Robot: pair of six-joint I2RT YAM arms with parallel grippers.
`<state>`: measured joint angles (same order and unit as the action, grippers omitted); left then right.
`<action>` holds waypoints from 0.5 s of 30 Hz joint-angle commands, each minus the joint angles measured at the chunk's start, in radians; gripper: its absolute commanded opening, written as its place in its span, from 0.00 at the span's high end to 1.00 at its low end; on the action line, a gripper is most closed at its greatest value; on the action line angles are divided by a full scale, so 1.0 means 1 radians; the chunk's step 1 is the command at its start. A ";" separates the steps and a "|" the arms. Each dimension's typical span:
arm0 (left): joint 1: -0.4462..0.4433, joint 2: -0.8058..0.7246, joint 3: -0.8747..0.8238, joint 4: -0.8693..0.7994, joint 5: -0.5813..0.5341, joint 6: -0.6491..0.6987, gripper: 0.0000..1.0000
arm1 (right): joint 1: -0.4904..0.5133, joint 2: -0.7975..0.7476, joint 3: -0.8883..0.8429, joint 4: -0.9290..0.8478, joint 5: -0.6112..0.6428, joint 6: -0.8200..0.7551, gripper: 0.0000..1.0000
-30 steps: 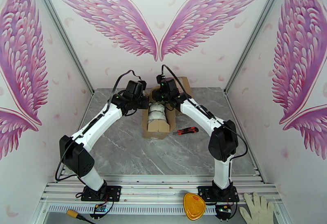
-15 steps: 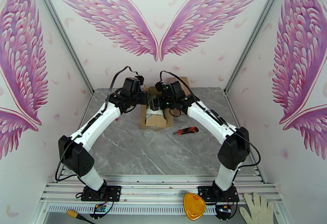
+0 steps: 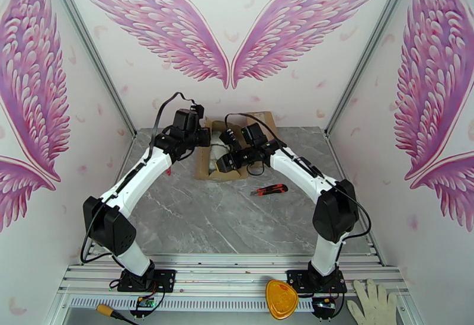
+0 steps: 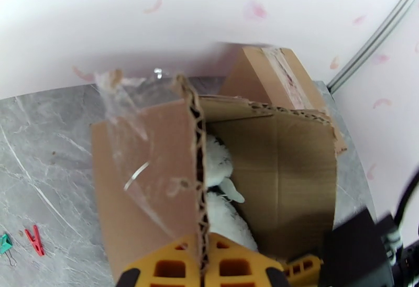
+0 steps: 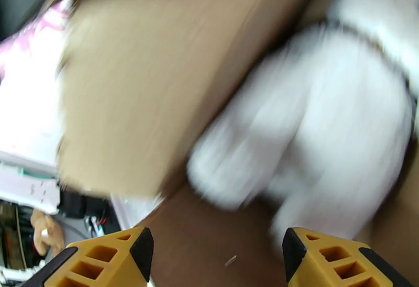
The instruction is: Unpack the express box
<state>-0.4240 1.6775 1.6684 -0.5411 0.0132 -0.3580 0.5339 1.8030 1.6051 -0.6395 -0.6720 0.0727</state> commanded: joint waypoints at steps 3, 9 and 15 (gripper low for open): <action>0.025 -0.049 -0.014 0.153 0.019 -0.061 1.00 | 0.006 -0.092 -0.109 0.072 -0.094 -0.025 0.31; 0.033 -0.038 -0.031 0.210 0.070 -0.108 1.00 | 0.035 -0.087 -0.241 0.192 -0.062 0.029 0.34; 0.027 -0.037 -0.045 0.216 0.086 -0.114 1.00 | 0.071 -0.171 -0.388 0.399 0.176 0.095 0.30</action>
<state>-0.3939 1.6772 1.6207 -0.4286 0.0731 -0.4469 0.5972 1.7012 1.2736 -0.3656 -0.6399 0.1150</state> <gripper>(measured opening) 0.068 0.698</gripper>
